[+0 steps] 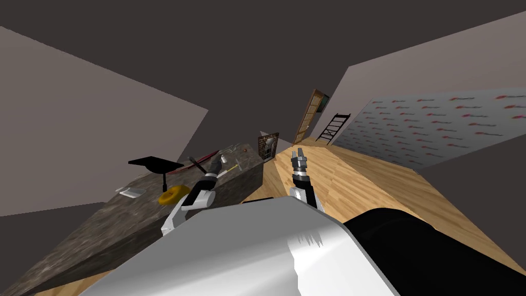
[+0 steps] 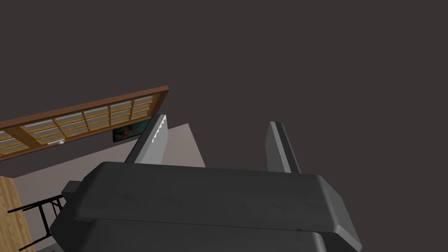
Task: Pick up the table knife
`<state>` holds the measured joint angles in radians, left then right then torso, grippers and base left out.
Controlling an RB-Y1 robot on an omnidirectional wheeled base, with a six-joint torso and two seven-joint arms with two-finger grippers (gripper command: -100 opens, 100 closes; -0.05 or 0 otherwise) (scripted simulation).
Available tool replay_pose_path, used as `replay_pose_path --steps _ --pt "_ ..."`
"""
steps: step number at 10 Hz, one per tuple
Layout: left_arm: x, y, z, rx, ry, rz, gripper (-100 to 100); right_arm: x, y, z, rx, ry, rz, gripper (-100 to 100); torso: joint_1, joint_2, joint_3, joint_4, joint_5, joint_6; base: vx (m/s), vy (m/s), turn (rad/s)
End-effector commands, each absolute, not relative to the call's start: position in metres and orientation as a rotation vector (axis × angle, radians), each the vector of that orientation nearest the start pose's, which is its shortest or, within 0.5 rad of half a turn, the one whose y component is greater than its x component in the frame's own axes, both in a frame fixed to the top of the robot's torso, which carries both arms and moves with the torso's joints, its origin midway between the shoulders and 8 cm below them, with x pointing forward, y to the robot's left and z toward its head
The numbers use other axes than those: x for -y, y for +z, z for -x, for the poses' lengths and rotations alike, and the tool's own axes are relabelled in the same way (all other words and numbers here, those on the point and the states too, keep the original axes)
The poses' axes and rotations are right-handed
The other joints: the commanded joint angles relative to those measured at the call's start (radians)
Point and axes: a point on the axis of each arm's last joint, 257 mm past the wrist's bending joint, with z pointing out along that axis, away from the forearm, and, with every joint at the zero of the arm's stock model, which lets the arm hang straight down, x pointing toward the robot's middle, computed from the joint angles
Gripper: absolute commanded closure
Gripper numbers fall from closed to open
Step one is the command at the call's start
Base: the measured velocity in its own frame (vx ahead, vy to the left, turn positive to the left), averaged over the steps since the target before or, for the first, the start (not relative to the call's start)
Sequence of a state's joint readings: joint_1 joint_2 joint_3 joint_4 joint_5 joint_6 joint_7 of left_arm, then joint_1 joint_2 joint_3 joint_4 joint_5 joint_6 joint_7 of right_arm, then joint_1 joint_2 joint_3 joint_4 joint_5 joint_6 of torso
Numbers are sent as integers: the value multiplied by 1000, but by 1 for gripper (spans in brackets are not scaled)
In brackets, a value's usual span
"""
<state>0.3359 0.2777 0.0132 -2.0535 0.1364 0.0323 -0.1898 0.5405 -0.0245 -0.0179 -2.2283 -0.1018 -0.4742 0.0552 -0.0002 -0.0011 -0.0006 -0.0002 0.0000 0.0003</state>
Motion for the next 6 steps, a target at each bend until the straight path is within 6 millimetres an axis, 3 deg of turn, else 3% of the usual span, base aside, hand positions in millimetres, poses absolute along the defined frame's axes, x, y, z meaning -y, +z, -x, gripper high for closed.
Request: replay_pose_path --steps 1,6 --pt "-306 -154 -454 -1298 -963 902 -100 304 -17 -350 -660 1253 -774 0 0 0 0 0 0 0 10 -3 -79" --pt "-336 -193 -471 -1454 -818 932 -100 304 -17 -350 -660 1253 -774 0 0 0 0 0 0 -1 12 -4 -115"
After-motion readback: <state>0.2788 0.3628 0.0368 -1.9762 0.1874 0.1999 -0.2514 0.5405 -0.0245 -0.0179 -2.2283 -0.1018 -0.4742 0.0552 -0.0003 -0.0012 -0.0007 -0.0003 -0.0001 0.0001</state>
